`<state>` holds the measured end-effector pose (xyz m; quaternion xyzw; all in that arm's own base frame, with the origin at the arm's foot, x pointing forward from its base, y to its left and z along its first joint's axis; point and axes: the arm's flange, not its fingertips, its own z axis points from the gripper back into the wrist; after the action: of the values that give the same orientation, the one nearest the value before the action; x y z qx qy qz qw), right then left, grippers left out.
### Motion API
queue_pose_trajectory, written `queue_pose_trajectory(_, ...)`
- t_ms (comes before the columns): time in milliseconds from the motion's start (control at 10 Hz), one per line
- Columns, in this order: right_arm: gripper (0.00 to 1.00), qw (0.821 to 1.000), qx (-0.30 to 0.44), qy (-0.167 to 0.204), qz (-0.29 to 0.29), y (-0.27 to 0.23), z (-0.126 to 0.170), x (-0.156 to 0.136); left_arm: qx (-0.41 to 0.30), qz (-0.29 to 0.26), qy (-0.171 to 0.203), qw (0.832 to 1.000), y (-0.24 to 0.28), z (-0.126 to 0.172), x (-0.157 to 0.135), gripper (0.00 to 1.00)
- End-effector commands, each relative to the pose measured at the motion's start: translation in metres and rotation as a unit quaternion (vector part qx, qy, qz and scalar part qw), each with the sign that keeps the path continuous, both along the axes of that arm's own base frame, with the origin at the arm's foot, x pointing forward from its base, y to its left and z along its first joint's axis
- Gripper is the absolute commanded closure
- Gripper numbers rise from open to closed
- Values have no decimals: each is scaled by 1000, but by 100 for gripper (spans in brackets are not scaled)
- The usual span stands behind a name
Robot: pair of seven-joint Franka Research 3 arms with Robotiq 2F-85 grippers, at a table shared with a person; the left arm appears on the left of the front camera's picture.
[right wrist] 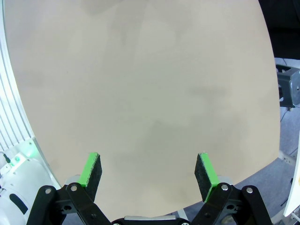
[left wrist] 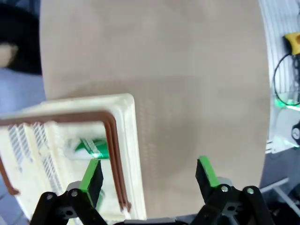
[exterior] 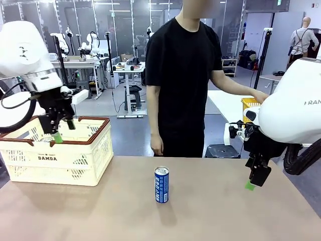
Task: Place the drinks into the Shopping basket.
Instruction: Pick up one drink and place it into the Shopping basket.
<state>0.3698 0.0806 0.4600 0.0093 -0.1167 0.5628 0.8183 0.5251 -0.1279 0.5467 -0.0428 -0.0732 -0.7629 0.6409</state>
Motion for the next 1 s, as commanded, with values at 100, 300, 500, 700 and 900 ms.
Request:
queue_pose_trajectory(100,0,1000,-4,1,-1,0,1,0,13,-69,-7,997,-73,12,16,0)
queue_pose_trajectory(300,0,1000,-4,1,-1,0,1,0,15,-129,-3,991,-145,3,27,0)
queue_pose_trajectory(500,0,1000,-4,1,-1,0,1,0,29,-171,-3,985,-201,-9,37,0)
queue_pose_trajectory(700,0,1000,-4,1,-1,0,1,0,36,-212,3,977,-241,-21,35,0)
queue_pose_trajectory(900,0,1000,-4,1,-1,0,1,0,48,-241,26,969,-267,-39,29,0)
